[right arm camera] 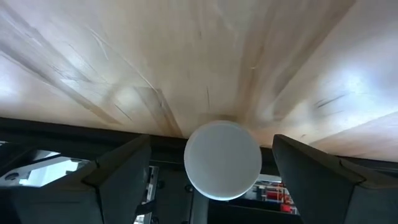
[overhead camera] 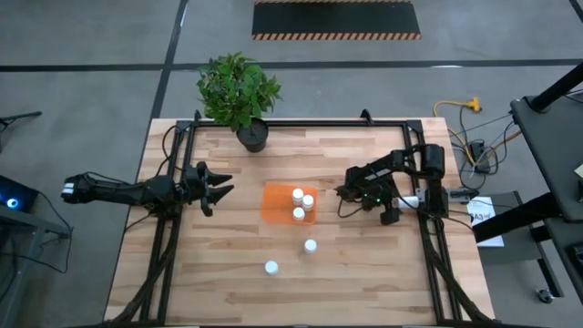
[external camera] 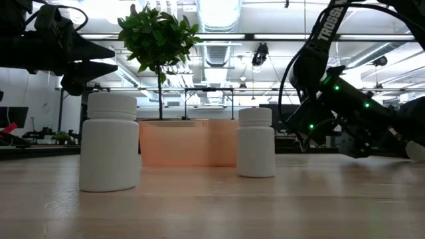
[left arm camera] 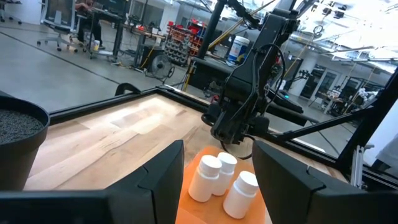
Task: Pick and place pill bottles into a basket
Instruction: Put the white pill bottle into the orange container
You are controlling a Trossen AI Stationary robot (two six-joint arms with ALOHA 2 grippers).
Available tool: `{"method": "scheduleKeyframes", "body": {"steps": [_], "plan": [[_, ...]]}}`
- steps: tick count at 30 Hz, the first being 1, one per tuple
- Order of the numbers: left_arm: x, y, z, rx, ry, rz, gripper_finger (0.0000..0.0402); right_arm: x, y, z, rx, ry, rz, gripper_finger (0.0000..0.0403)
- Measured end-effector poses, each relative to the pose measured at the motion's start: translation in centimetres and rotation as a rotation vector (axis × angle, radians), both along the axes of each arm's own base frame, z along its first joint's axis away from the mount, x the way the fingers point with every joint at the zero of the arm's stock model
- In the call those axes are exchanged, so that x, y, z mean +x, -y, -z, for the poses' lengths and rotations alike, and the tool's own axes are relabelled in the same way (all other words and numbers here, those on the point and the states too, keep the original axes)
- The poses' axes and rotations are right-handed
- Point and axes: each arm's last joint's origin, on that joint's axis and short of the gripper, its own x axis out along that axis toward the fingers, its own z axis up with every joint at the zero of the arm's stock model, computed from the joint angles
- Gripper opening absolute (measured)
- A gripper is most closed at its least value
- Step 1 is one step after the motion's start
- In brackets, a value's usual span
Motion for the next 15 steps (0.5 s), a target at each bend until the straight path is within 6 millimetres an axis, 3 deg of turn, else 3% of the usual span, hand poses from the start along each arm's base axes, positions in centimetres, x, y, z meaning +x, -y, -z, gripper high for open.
{"method": "scheduleKeyframes", "body": {"steps": [6,15], "plan": [[0.0,0.0,0.0,0.0,0.0,0.0,0.0173,-0.08,-0.01,0.04,0.004,-0.002,-0.004,0.0293],[0.0,0.0,0.0,0.0,0.0,0.0,0.0173,-0.08,-0.01,0.03,0.011,-0.001,-0.009,0.0153]]}}
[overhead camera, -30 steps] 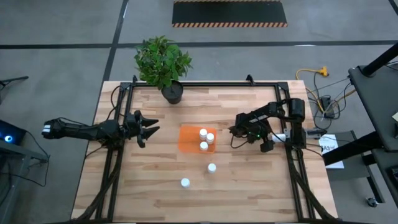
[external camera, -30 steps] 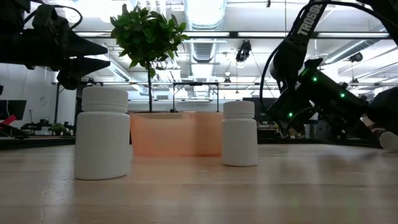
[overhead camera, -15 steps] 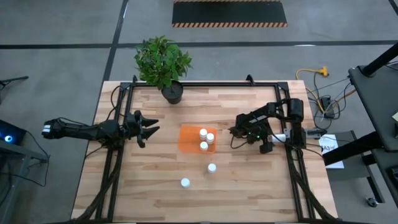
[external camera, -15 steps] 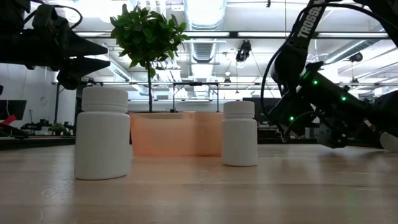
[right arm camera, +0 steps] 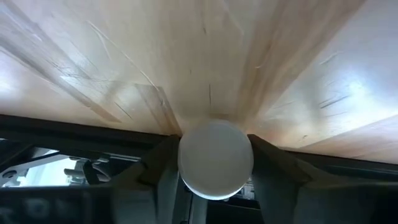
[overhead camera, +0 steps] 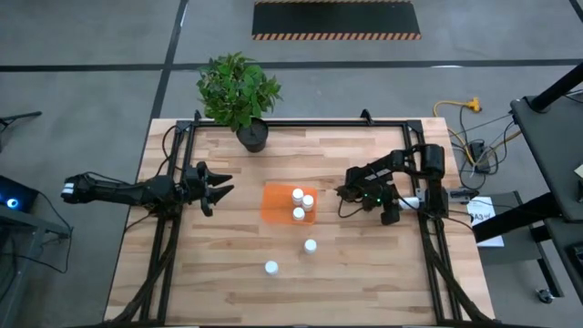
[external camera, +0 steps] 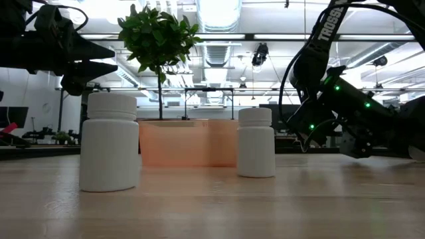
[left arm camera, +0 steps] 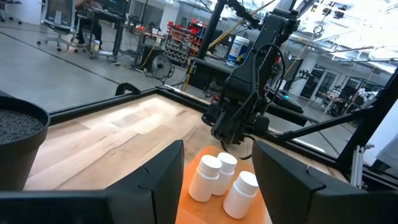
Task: Pick and place pill bottles into a basket
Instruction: Put the white pill bottle into the orange container
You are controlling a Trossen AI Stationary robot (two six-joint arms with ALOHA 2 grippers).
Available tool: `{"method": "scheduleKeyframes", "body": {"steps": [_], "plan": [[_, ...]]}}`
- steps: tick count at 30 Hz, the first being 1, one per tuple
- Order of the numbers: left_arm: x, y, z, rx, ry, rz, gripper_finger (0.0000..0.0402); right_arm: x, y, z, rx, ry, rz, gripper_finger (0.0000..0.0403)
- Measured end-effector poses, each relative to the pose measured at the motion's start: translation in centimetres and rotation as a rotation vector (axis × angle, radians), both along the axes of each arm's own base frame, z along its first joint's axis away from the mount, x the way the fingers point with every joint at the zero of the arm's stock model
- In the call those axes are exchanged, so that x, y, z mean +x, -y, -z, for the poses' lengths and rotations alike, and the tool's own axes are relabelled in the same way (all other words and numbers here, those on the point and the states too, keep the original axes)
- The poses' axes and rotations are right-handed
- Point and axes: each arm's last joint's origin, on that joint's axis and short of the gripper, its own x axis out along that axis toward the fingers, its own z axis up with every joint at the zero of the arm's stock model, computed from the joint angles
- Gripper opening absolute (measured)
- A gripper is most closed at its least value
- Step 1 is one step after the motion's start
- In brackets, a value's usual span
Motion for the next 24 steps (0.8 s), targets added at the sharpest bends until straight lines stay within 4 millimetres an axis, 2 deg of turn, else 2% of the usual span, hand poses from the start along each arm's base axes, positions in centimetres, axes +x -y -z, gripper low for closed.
{"method": "scheduleKeyframes", "body": {"steps": [8,13,18,24], "plan": [[0.0,0.0,0.0,0.0,0.0,0.0,0.0173,0.0,0.0,-0.1,0.003,-0.011,-0.001,0.0145],[0.0,0.0,0.0,0.0,0.0,0.0,0.0173,0.4,0.1,-0.9,-0.016,0.015,0.011,0.0145],[0.0,0.0,0.0,0.0,0.0,0.0,0.0173,1.0,0.6,-3.0,-0.078,0.161,0.073,0.0145],[0.0,0.0,0.0,0.0,0.0,0.0,0.0173,1.6,1.6,-7.4,-0.195,0.481,0.275,0.0145]]}}
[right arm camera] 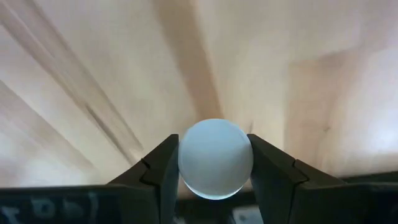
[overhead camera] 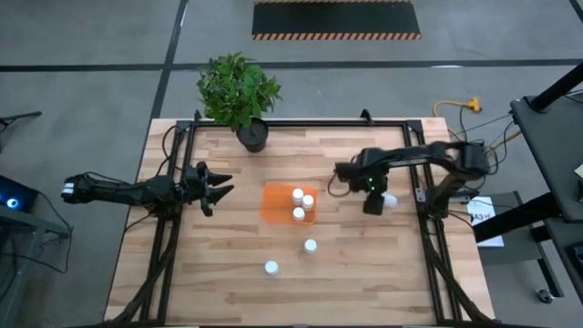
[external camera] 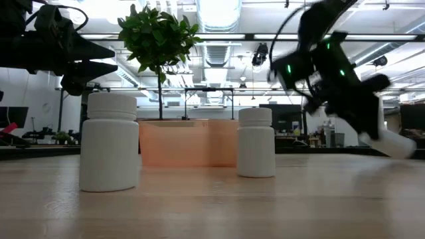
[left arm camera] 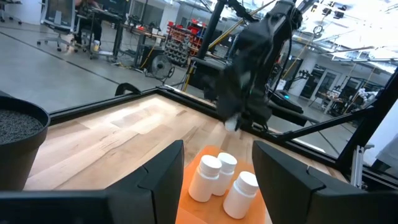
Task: Pick and place pill bottles into a basket
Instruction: Put the white pill bottle into the orange container
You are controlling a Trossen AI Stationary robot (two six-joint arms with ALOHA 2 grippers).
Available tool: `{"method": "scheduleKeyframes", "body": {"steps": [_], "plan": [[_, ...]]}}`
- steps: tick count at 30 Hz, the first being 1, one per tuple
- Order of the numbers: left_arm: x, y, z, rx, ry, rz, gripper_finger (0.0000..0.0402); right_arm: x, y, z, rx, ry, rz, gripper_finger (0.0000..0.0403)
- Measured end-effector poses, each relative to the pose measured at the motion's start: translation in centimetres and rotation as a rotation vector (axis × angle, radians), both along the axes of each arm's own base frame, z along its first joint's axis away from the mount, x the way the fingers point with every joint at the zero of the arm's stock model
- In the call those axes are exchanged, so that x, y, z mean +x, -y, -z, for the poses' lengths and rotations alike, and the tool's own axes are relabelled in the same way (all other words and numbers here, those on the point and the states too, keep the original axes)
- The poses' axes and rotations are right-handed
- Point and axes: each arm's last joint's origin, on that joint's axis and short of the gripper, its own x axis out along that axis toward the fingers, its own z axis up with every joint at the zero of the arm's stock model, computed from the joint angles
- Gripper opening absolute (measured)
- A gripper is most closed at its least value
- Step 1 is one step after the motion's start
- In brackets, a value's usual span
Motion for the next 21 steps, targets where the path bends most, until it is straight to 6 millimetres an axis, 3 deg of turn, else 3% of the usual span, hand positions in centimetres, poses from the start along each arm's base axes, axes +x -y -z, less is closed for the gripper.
{"method": "scheduleKeyframes", "body": {"steps": [7,13,17,21], "plan": [[0.0,0.0,0.0,0.0,0.0,0.0,0.0173,0.0,1.0,-5.7,-0.148,0.451,0.292,0.0145],[0.0,0.0,0.0,0.0,0.0,0.0,0.0173,1.1,1.0,-9.9,-0.151,0.917,0.406,0.0145],[0.0,0.0,0.0,0.0,0.0,0.0,0.0173,1.9,0.7,-11.2,-0.158,1.052,0.389,0.0145],[0.0,0.0,0.0,0.0,0.0,0.0,0.0173,3.4,0.3,-11.4,-0.151,1.077,0.351,0.0145]]}}
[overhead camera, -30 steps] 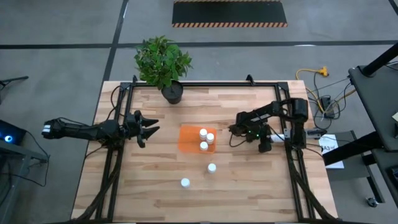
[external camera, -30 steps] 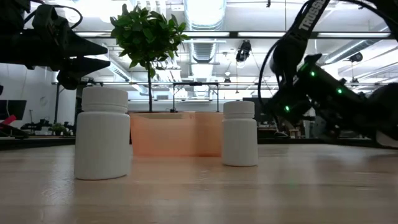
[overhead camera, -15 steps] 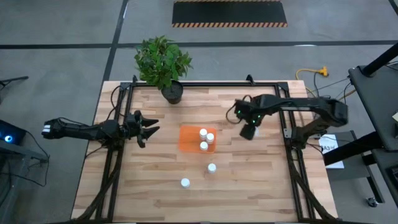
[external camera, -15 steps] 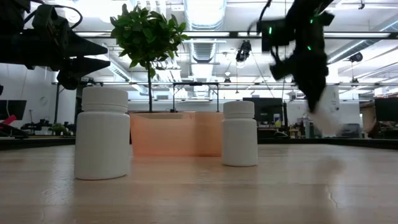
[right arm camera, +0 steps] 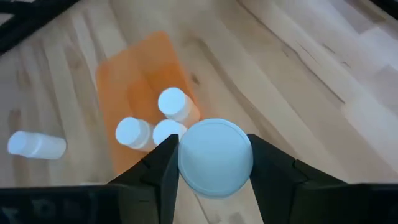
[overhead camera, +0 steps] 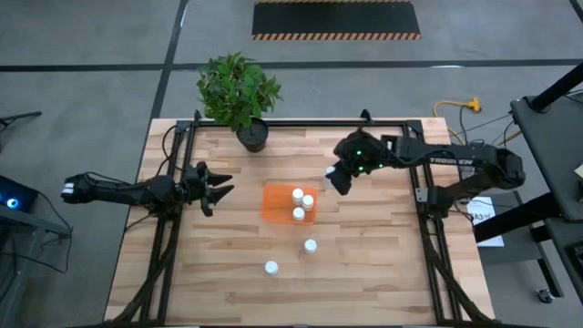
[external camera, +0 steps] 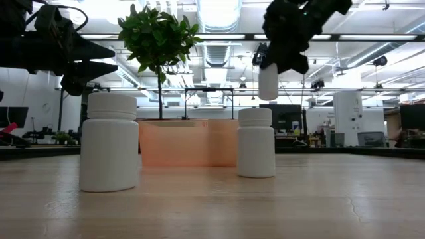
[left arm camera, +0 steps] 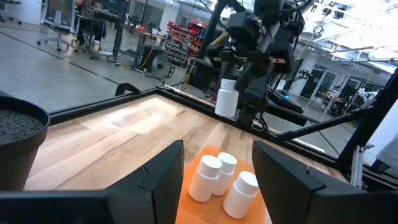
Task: Pick and place pill bottles into a basket
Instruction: Put the white pill bottle into the orange container
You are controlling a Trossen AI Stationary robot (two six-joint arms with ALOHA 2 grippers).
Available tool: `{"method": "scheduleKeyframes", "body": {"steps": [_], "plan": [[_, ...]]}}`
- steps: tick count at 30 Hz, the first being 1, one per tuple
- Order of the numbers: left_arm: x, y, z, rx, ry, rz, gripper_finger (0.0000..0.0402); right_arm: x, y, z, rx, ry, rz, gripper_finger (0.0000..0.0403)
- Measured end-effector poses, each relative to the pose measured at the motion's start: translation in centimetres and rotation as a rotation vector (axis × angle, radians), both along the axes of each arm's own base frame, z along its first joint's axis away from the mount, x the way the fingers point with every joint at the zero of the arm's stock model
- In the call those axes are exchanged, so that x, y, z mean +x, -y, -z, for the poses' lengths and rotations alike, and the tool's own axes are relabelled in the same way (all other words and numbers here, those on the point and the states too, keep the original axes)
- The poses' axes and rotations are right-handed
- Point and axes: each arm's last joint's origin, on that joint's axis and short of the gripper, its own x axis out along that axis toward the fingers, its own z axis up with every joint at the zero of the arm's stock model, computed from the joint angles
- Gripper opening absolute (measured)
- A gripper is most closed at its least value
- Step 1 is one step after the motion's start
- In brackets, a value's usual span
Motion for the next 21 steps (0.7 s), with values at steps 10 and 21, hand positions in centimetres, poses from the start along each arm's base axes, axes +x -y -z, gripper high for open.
{"method": "scheduleKeyframes", "body": {"steps": [10,21], "plan": [[0.0,0.0,0.0,0.0,0.0,0.0,0.0173,6.6,-1.6,-0.1,-0.099,-0.023,-0.184,0.0145],[0.0,0.0,0.0,0.0,0.0,0.0,0.0173,14.1,-1.9,0.9,-0.178,0.001,-0.323,0.0145]]}}
